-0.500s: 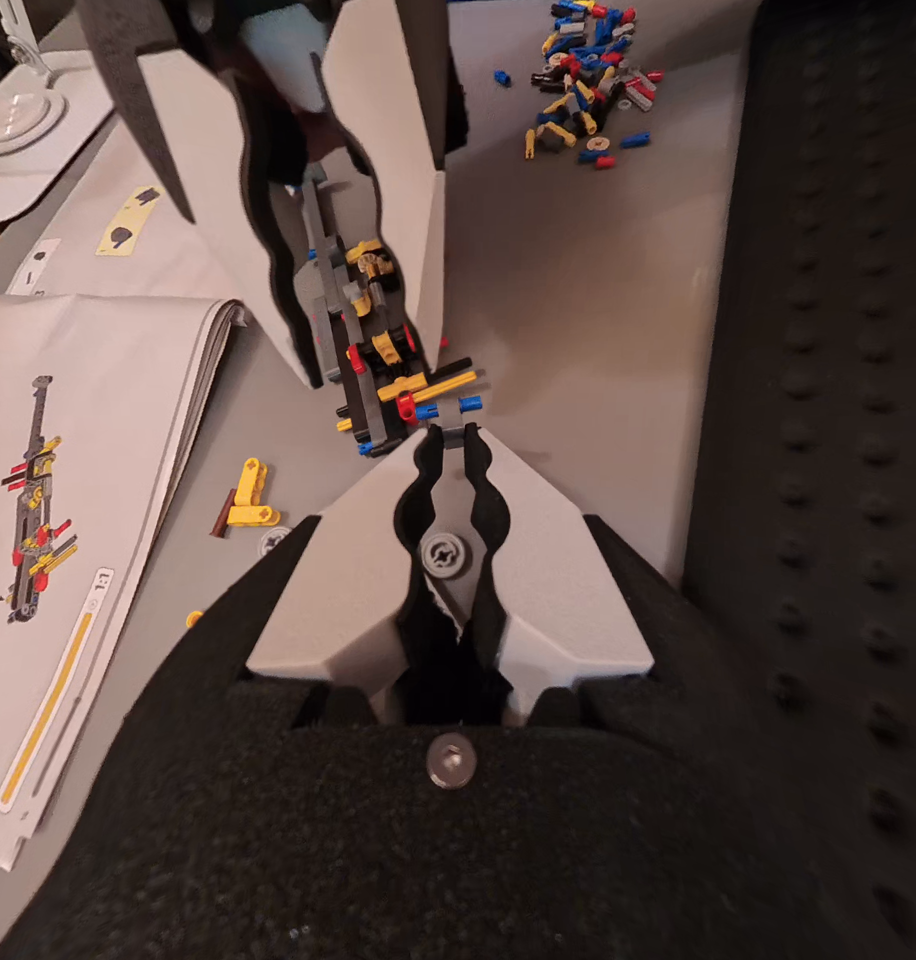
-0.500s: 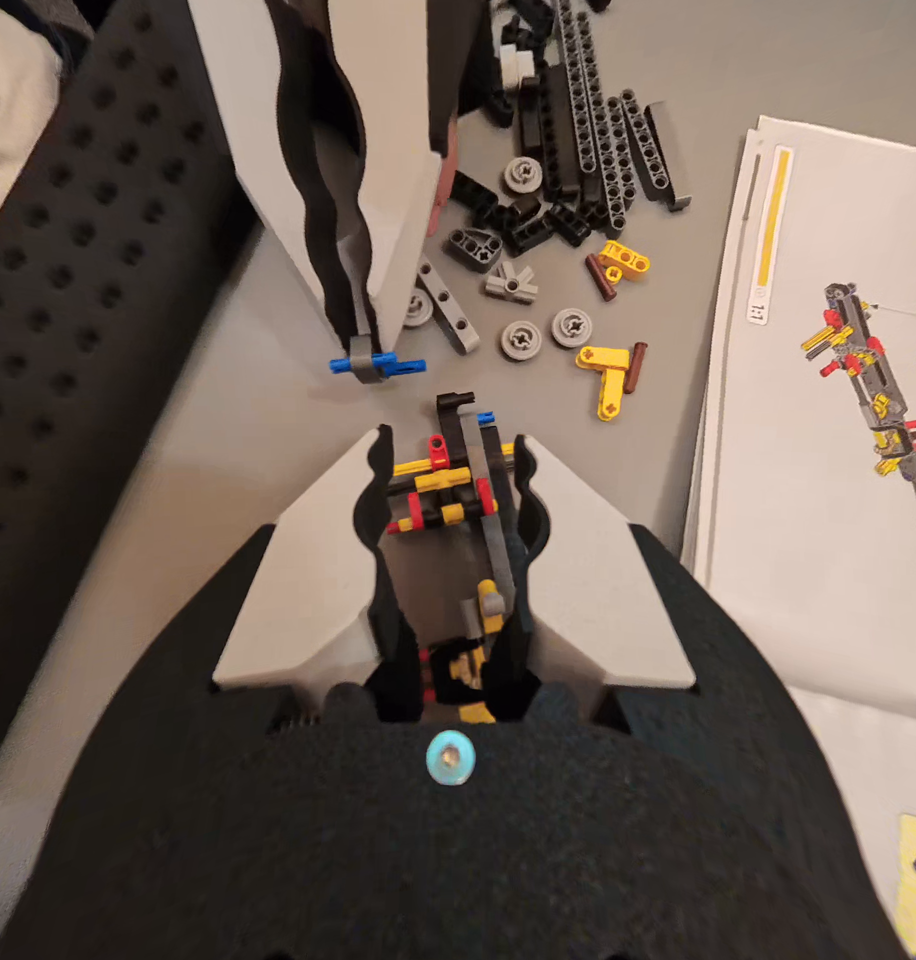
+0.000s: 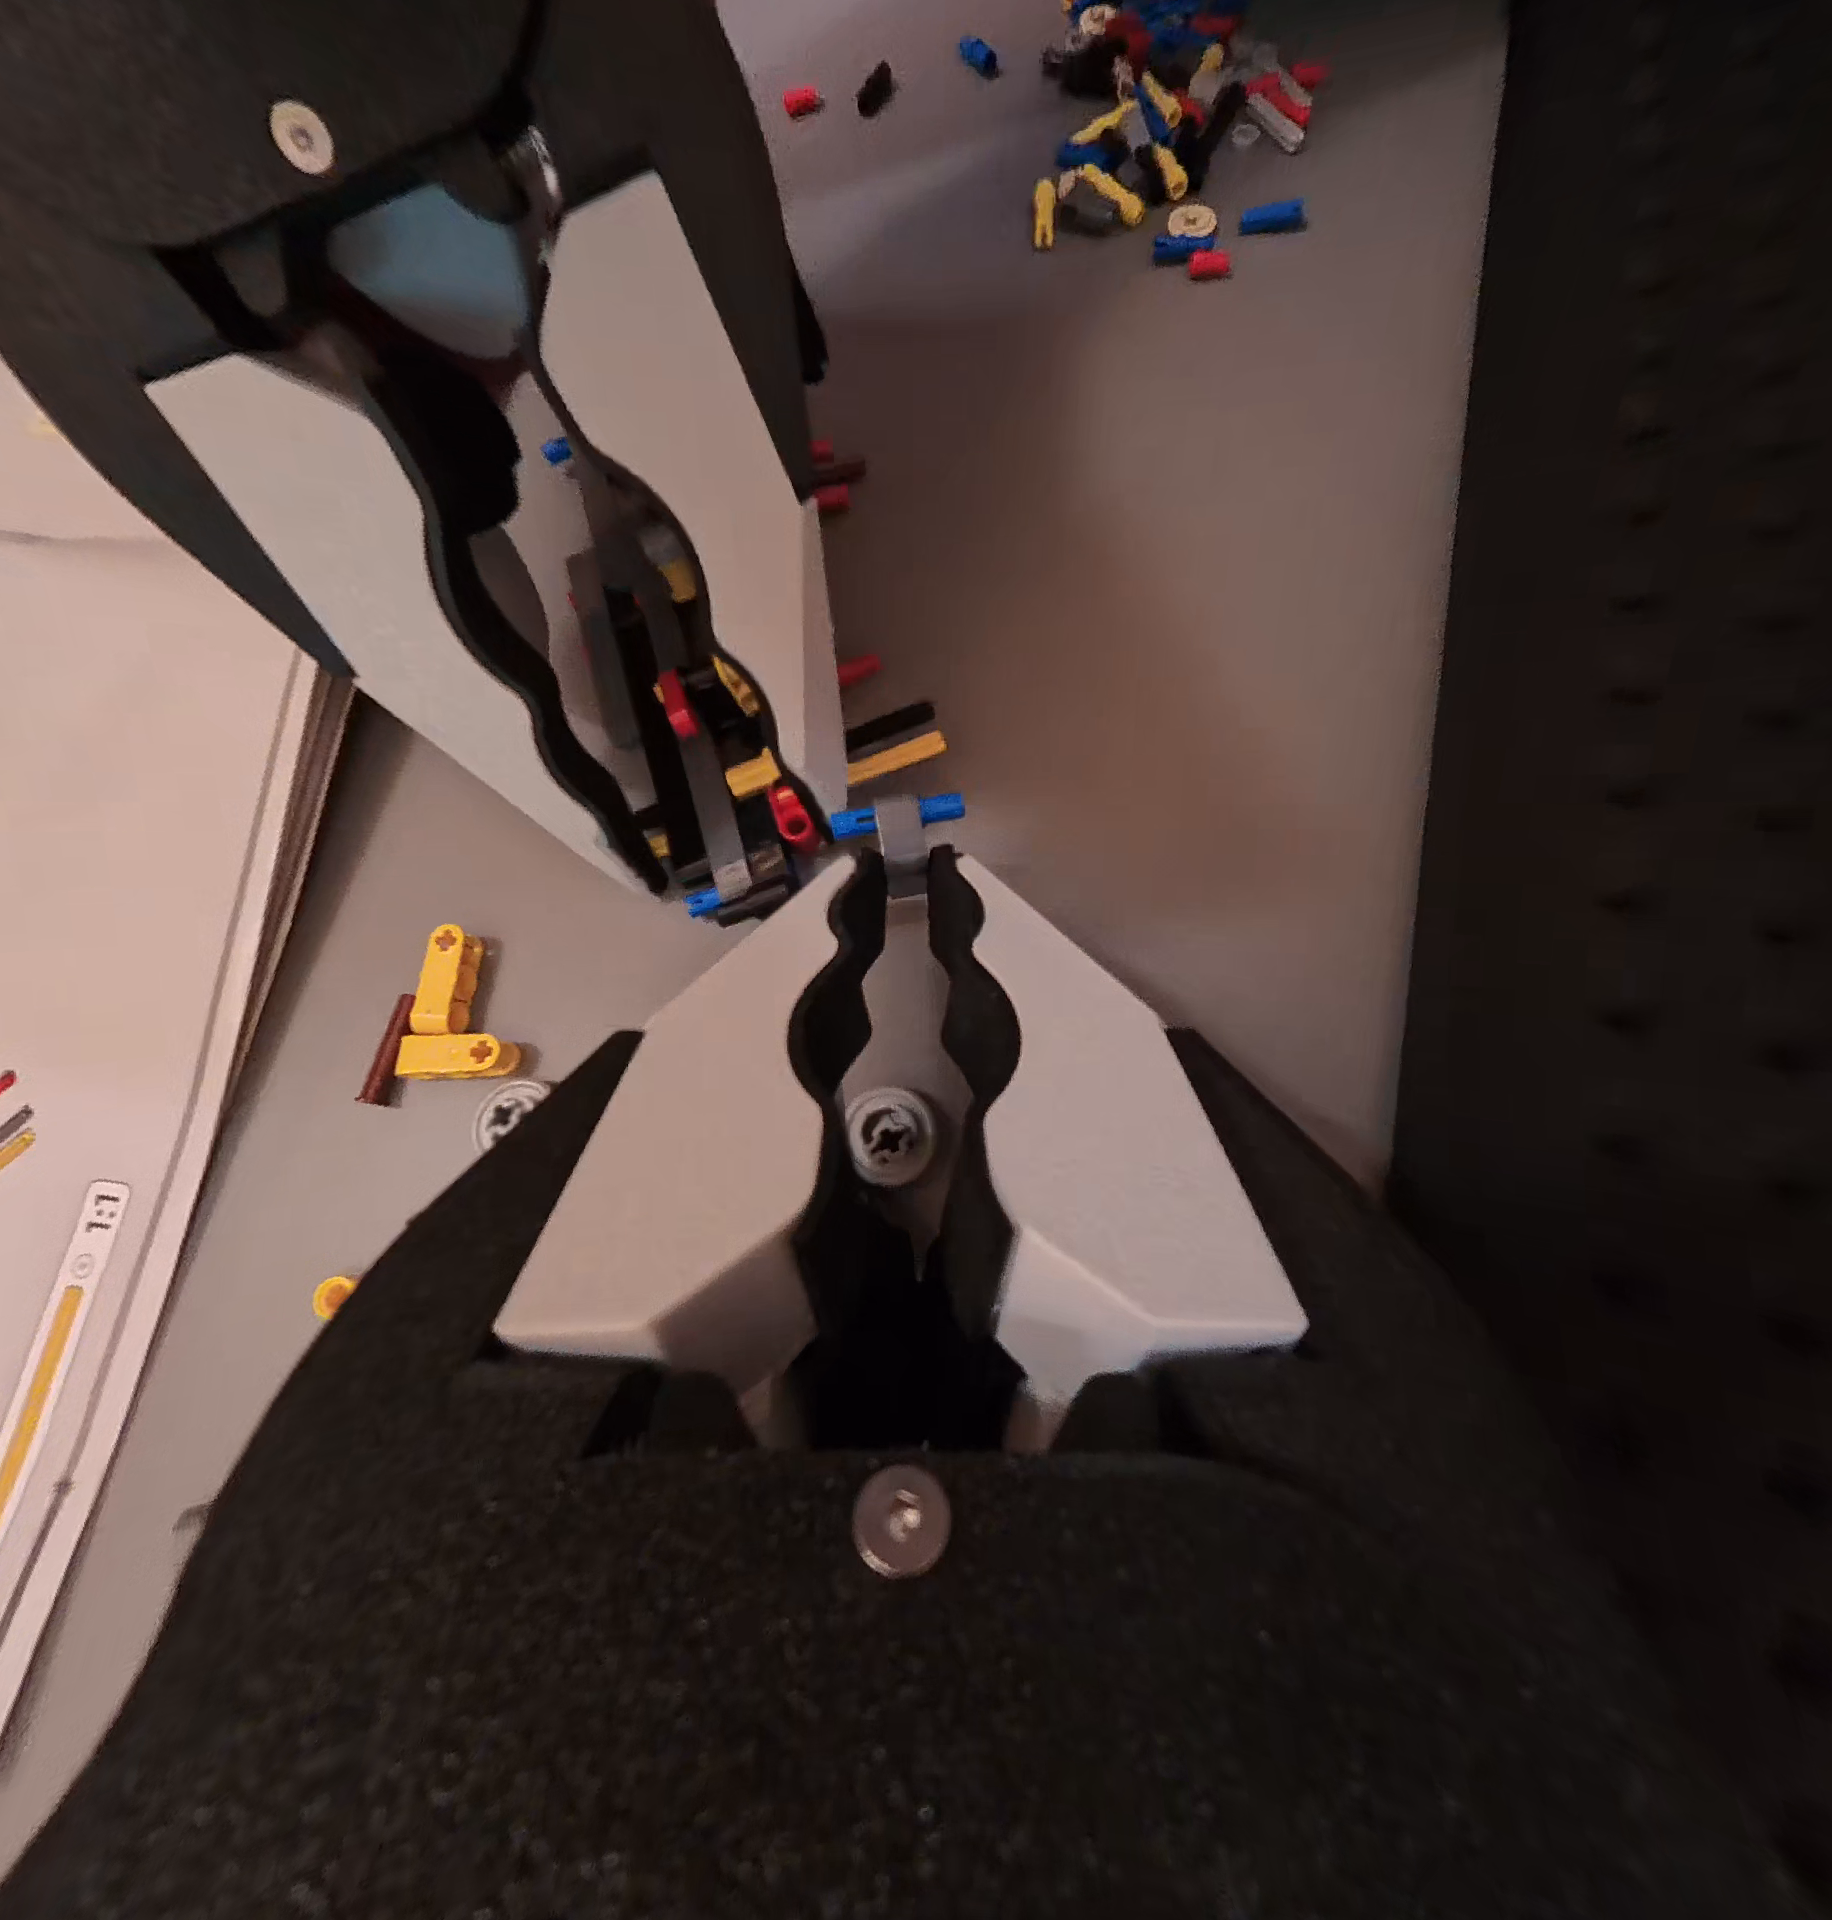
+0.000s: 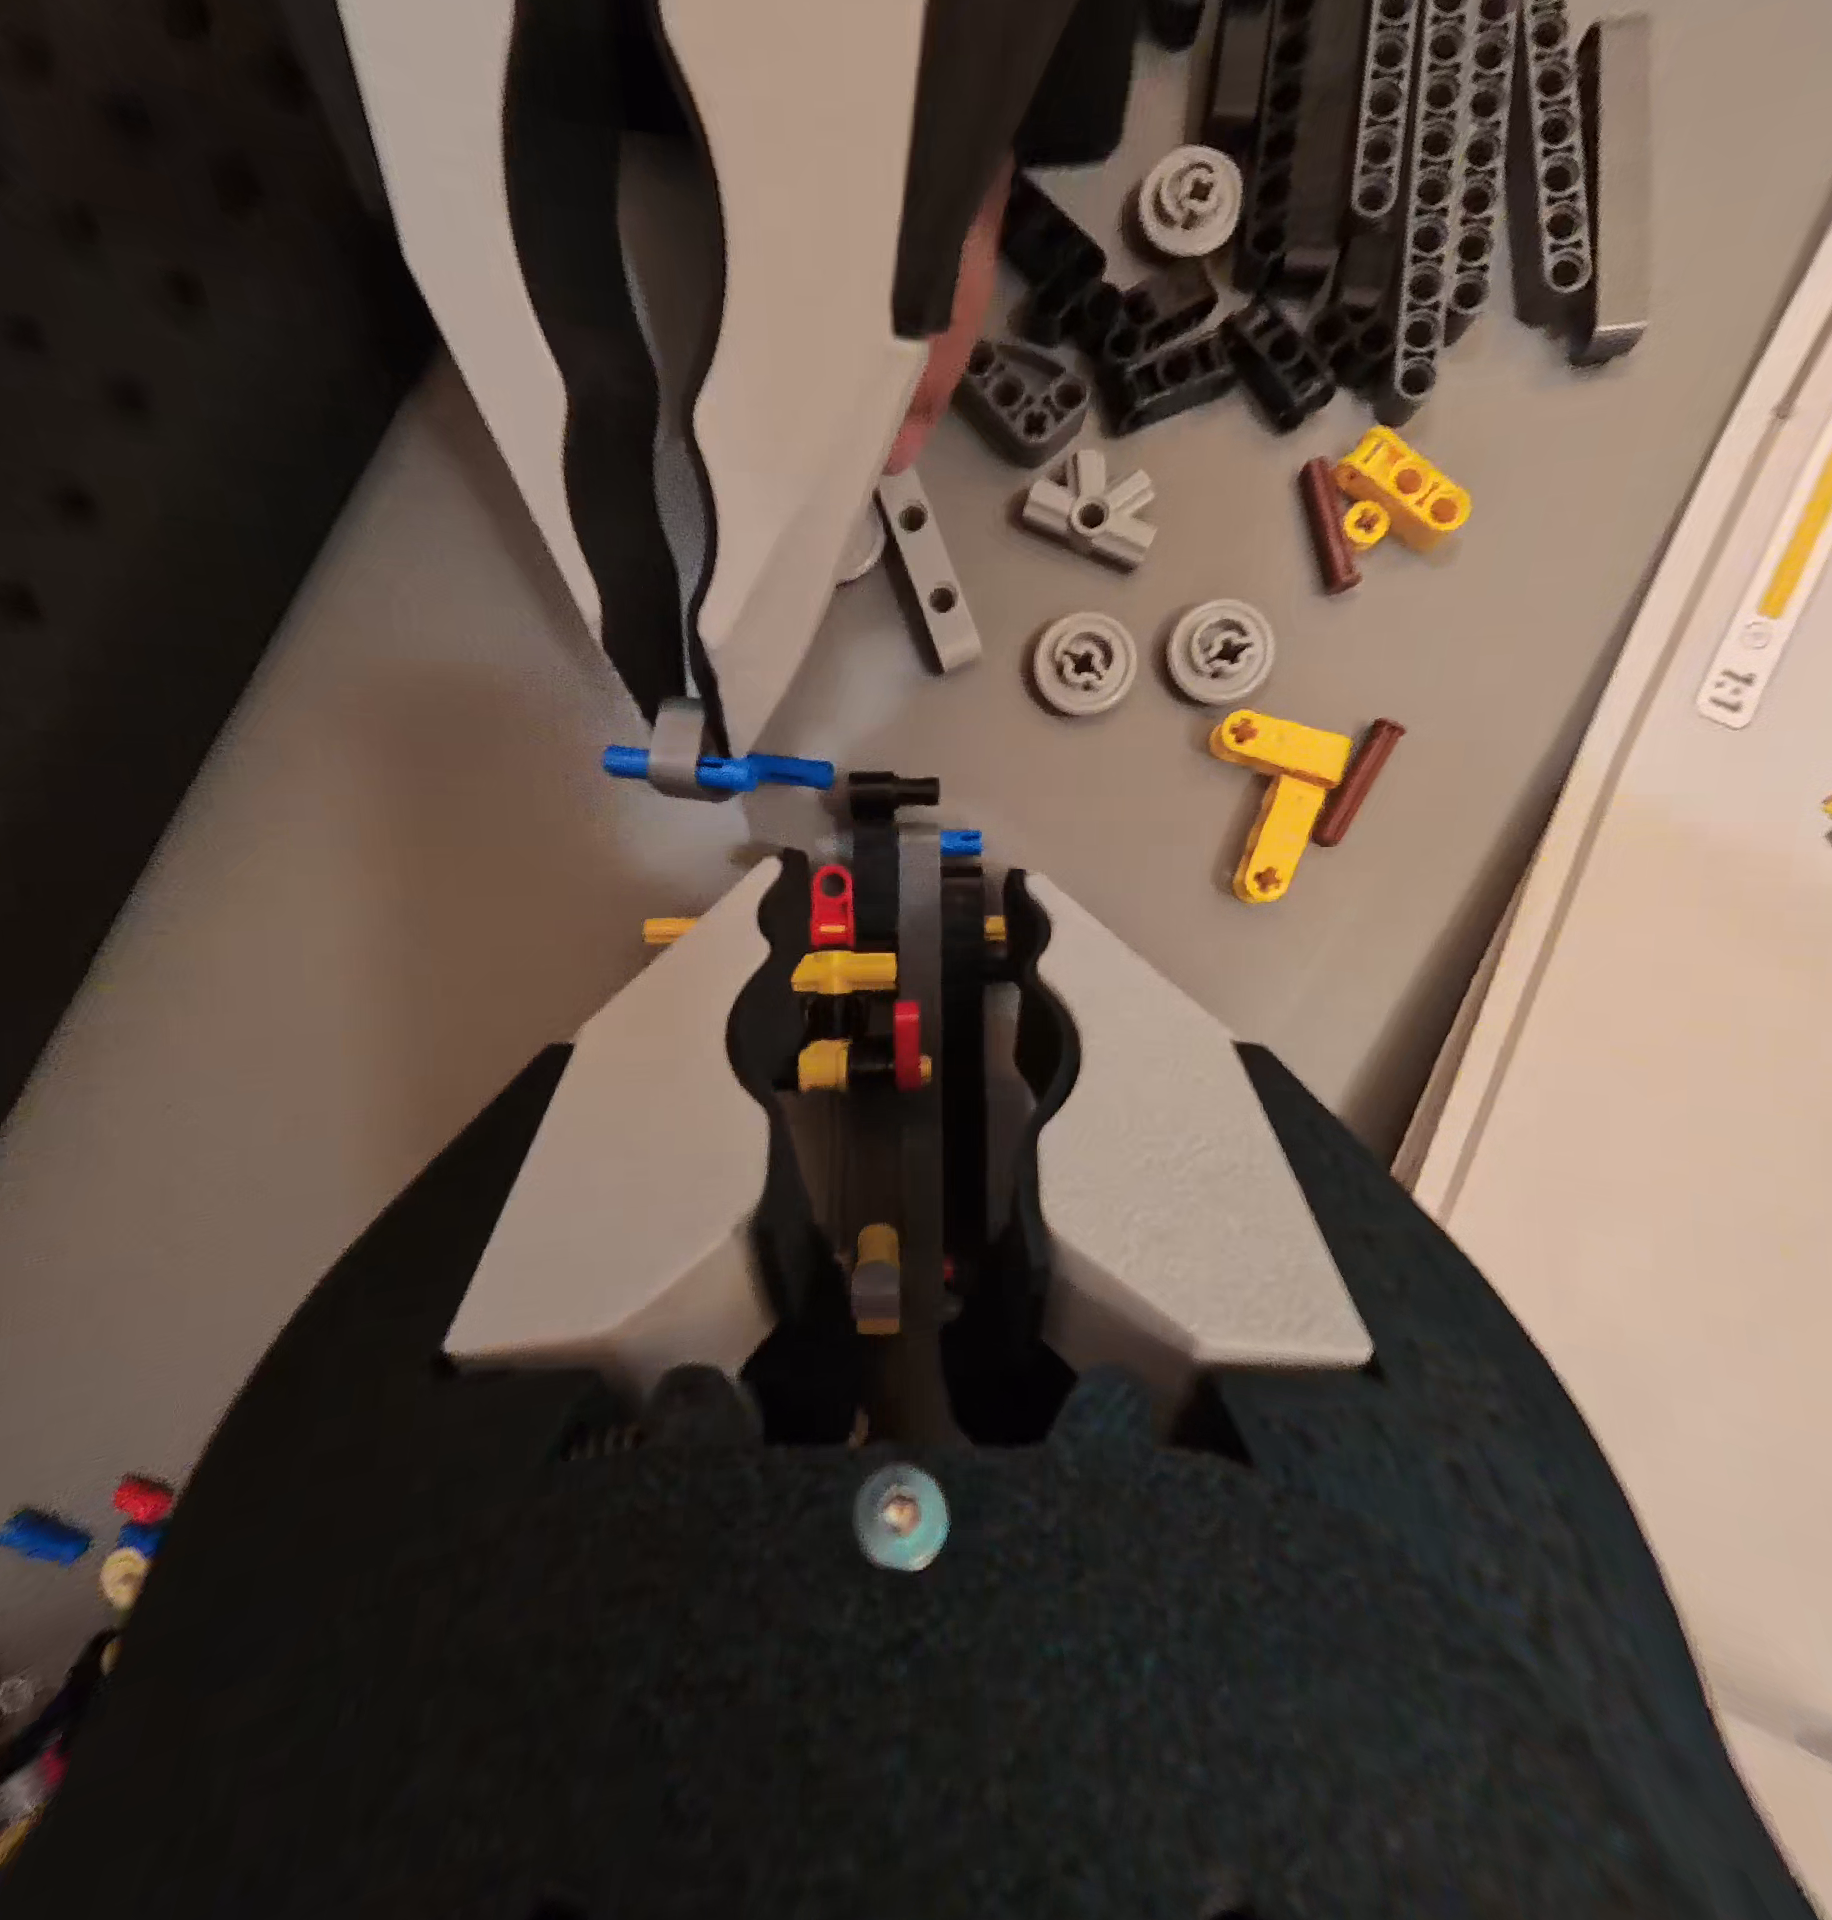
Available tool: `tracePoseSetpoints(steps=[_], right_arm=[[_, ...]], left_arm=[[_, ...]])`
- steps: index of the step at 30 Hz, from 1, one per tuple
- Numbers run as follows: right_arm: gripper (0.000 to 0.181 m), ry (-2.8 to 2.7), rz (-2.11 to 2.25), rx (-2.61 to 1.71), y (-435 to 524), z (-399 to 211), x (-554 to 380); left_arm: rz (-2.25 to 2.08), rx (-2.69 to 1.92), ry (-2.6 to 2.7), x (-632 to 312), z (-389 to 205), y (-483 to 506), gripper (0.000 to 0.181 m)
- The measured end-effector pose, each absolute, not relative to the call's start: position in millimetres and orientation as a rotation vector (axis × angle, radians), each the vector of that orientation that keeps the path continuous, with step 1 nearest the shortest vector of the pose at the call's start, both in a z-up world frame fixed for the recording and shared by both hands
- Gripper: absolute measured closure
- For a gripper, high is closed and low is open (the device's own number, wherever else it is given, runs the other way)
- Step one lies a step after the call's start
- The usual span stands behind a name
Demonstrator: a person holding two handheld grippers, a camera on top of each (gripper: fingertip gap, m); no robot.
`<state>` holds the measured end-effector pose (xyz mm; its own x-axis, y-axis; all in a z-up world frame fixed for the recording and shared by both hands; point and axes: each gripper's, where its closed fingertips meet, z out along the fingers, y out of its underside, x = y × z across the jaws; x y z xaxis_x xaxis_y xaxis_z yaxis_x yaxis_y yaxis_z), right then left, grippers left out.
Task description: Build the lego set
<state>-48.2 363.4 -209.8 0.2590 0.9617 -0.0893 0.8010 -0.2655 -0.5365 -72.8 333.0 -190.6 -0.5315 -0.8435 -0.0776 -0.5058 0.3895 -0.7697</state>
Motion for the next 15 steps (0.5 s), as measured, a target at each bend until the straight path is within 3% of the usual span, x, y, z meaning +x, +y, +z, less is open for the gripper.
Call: tracePoseSetpoints(steps=[15], right_arm=[[0.15,-1.427,0.814,-2.109,365.3,-207.4,-47.9]], left_arm=[[-0.993,-1.27,2.181,-67.4,-198.0,338.0,0.175]])
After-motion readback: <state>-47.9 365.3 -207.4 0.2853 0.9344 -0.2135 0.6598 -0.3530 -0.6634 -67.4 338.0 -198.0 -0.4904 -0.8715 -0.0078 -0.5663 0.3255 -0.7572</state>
